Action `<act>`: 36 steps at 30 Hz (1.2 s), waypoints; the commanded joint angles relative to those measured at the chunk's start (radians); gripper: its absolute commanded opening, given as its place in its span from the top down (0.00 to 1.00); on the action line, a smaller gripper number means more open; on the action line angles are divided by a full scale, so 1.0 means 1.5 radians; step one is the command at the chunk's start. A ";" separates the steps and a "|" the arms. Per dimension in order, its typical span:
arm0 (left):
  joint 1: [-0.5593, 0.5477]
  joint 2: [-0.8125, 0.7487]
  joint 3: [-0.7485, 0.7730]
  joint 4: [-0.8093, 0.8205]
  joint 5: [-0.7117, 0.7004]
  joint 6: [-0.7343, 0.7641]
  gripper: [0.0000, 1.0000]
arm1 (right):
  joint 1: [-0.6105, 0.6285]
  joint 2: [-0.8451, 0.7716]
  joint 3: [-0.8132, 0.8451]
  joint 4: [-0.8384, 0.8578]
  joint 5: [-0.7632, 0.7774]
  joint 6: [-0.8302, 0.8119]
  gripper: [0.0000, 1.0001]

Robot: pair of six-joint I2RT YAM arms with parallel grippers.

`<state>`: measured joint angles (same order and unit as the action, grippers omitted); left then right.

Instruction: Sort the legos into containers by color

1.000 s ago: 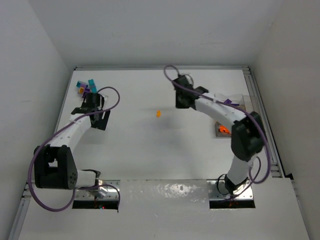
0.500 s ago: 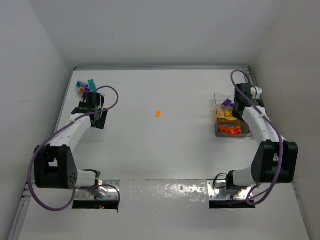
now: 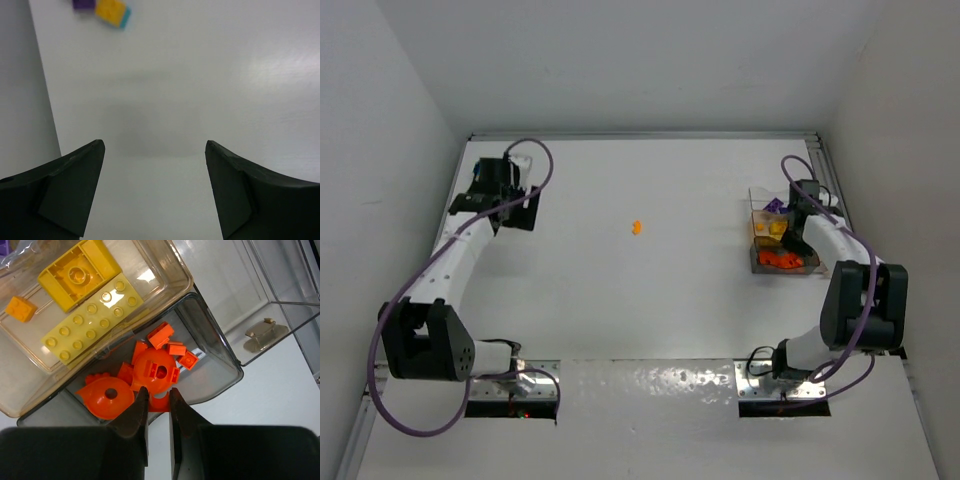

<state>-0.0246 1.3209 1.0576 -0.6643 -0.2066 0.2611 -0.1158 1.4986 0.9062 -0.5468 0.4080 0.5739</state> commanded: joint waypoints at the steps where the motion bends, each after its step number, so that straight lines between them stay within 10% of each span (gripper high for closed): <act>1: 0.000 -0.050 0.127 -0.003 0.095 -0.011 0.20 | -0.001 0.010 0.029 0.027 -0.001 -0.011 0.99; 7: 0.000 -0.071 0.249 -0.048 0.123 -0.009 0.14 | -0.001 0.018 0.041 0.019 -0.003 -0.040 0.51; 12: 0.000 -0.222 0.143 0.059 0.225 0.012 0.06 | -0.001 -0.003 0.061 0.012 0.014 -0.069 0.38; 19: 0.000 -0.540 -0.251 0.388 0.245 -0.098 0.00 | 0.008 -0.027 0.076 -0.006 0.049 -0.081 0.35; 36: 0.001 -0.545 -0.254 0.326 0.160 -0.099 0.00 | 0.008 0.043 0.051 0.035 0.013 -0.079 0.58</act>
<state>-0.0246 0.5125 0.6544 -0.2207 0.0444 0.1009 -0.1089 1.5623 0.9695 -0.5232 0.4328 0.4629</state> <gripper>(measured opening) 0.999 0.427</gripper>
